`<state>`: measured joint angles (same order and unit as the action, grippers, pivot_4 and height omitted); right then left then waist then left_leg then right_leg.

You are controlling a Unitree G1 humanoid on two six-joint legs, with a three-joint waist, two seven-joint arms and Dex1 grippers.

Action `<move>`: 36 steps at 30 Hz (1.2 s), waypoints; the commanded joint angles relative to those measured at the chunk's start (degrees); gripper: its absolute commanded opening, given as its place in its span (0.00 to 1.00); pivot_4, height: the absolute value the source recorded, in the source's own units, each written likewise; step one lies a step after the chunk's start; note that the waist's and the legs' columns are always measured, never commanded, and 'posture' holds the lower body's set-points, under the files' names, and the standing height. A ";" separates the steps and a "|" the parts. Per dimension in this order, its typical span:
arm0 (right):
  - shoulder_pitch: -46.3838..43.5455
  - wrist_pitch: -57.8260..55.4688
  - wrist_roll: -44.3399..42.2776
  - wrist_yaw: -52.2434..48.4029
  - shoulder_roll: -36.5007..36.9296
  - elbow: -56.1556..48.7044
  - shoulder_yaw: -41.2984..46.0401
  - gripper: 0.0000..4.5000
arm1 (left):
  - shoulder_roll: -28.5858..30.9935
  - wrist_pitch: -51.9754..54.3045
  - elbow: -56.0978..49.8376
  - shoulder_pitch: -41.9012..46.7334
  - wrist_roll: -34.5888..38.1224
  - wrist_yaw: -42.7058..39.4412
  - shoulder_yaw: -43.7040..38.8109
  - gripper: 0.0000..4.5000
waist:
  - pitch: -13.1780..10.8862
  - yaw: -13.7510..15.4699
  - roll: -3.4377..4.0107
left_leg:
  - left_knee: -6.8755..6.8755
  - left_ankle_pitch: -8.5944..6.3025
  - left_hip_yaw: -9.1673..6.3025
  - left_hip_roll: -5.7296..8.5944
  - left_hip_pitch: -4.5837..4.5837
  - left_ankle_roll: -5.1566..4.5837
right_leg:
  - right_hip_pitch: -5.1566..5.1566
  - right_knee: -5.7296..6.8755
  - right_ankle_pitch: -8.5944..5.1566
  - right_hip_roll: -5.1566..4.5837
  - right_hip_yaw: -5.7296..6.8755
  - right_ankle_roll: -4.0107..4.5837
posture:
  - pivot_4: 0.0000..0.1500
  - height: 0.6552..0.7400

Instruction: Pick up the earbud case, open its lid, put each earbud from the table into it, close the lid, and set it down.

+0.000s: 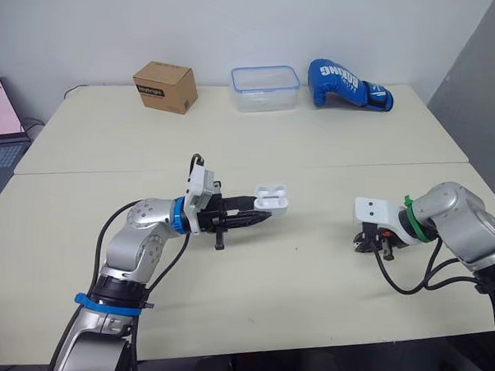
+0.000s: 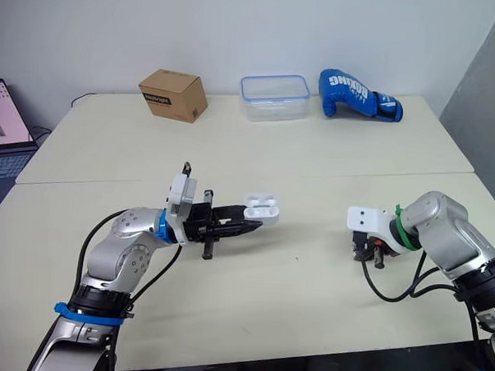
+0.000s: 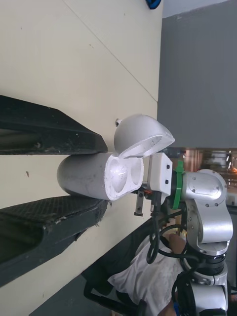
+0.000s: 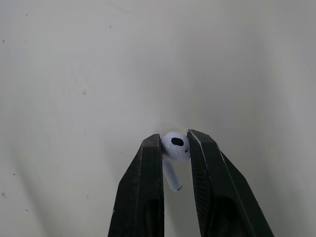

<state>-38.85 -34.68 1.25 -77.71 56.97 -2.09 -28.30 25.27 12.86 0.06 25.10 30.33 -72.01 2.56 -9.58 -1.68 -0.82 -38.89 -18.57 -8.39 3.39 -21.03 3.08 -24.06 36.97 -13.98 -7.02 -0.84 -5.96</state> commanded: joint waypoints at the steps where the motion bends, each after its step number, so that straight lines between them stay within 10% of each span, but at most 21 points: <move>1: 0.79 -0.04 -0.30 -1.99 0.33 -3.46 0.86 0.08 | 0.38 -0.34 -3.49 -0.27 0.76 -0.08 -0.01 0.17 | 0.00 0.00 0.00 | 0.00 0.00 0.00 0.00 0.00 0.00 | 0.00 0.00 0.00 0.00 0.00 0.00 | 1.00 0.89; 15: 2.92 0.53 1.97 -1.91 0.10 -4.76 0.77 0.08 | 0.33 0.07 -3.66 -0.07 0.87 -0.26 0.19 0.17 | 0.00 0.02 0.00 | -0.01 0.00 0.00 0.00 0.00 0.00 | 0.01 0.00 0.00 0.00 0.01 0.00 | 1.00 0.89; 21: 3.11 0.40 2.43 -2.19 0.68 -6.87 0.83 0.54 | 0.36 -0.81 -2.74 -0.51 0.64 -0.86 0.04 0.17 | 0.00 -0.01 0.00 | -0.01 0.00 0.01 0.00 0.01 0.00 | 0.02 0.00 0.00 0.00 0.00 0.00 | 1.00 0.89; 36: -1.07 -12.33 13.09 -5.34 2.81 -18.09 -6.92 0.54 | -0.69 -1.13 -2.91 -0.30 0.23 -0.08 0.70 0.17 | 0.00 0.03 0.00 | 0.00 0.00 0.00 0.00 0.00 0.00 | 0.01 0.00 0.00 0.00 0.00 0.00 | 1.00 0.89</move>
<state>-38.48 -45.46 12.63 -82.29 58.80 -17.96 -34.97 24.92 12.17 -1.46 24.36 30.24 -72.49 3.14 -9.58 -1.65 -0.82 -38.90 -18.57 -8.39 3.40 -21.03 3.09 -24.05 36.97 -13.98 -7.01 -0.84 -5.96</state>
